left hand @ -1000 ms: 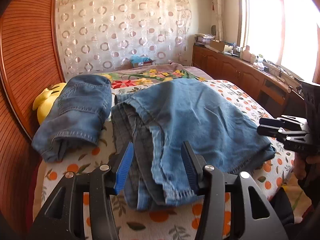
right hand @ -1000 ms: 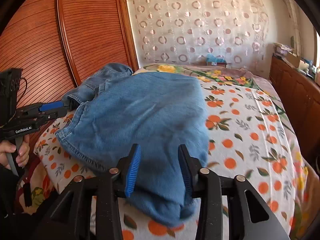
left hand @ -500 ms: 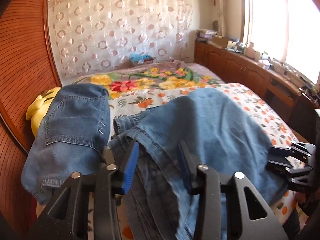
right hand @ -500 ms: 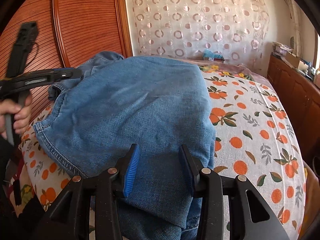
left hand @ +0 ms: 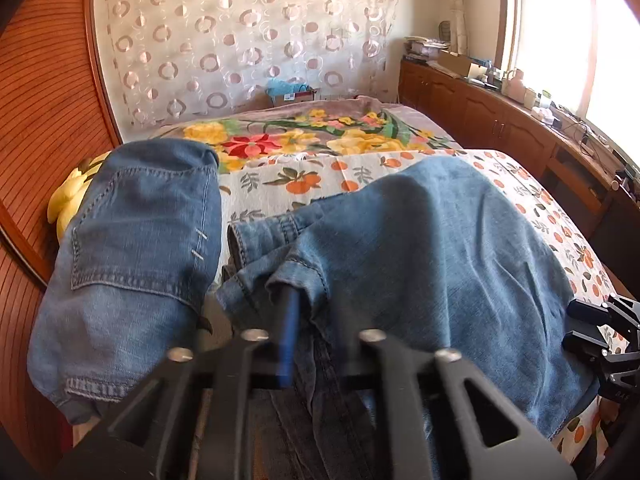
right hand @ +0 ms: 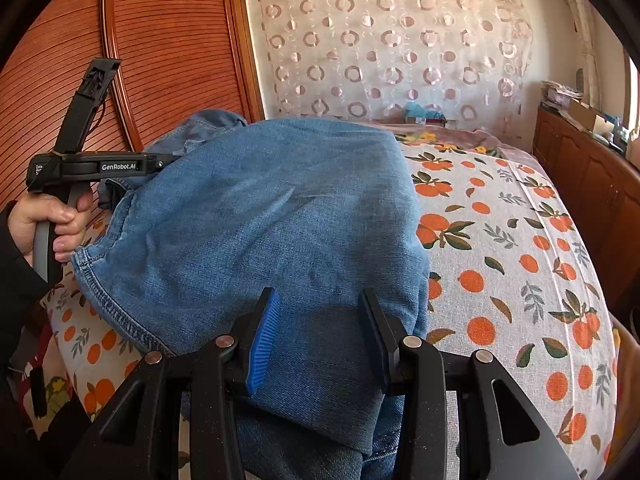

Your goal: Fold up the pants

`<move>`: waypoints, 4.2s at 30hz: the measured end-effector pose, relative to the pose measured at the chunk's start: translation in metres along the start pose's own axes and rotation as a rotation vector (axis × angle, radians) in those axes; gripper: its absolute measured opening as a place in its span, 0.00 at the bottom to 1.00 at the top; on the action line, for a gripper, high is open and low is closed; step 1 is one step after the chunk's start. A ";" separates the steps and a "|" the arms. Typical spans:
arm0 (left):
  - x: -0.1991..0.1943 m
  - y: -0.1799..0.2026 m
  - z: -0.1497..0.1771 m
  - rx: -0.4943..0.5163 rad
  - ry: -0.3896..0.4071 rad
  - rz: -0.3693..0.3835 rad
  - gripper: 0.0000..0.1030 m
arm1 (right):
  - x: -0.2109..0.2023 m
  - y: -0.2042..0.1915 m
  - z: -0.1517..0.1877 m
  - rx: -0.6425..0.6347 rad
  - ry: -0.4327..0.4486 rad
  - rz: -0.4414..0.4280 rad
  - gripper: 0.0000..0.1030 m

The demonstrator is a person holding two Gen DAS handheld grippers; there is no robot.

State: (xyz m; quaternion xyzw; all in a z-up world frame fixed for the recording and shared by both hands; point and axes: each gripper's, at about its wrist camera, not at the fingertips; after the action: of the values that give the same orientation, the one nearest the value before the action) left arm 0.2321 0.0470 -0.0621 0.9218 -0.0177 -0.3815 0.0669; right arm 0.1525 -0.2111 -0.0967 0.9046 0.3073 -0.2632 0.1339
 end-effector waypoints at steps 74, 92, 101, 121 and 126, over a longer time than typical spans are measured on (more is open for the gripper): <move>-0.082 0.050 0.084 0.028 0.136 0.065 0.54 | -0.041 0.011 0.017 0.156 -0.123 0.043 0.43; -0.089 0.072 0.078 0.056 0.146 0.093 0.54 | -0.061 0.026 0.024 0.191 -0.110 0.072 0.43; -0.086 0.074 0.079 0.049 0.139 0.091 0.54 | -0.055 0.029 0.020 0.226 -0.093 0.025 0.43; -0.052 0.109 0.020 0.141 0.107 0.146 0.54 | -0.052 0.004 0.018 0.159 -0.033 -0.003 0.14; -0.019 0.134 -0.009 0.188 0.044 0.142 0.54 | -0.046 0.006 0.023 0.162 -0.059 -0.016 0.15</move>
State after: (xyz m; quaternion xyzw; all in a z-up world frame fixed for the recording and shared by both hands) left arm 0.2273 -0.0826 -0.0243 0.9285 -0.1169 -0.3523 0.0075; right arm 0.1161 -0.2475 -0.0898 0.9018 0.2882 -0.3149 0.0670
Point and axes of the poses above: each gripper's, at about its wrist camera, not at the fingertips, and x roughly the way its jaws point, y to its right, z to its underside, and after that the axes turned 11 degrees about -x, right-handed
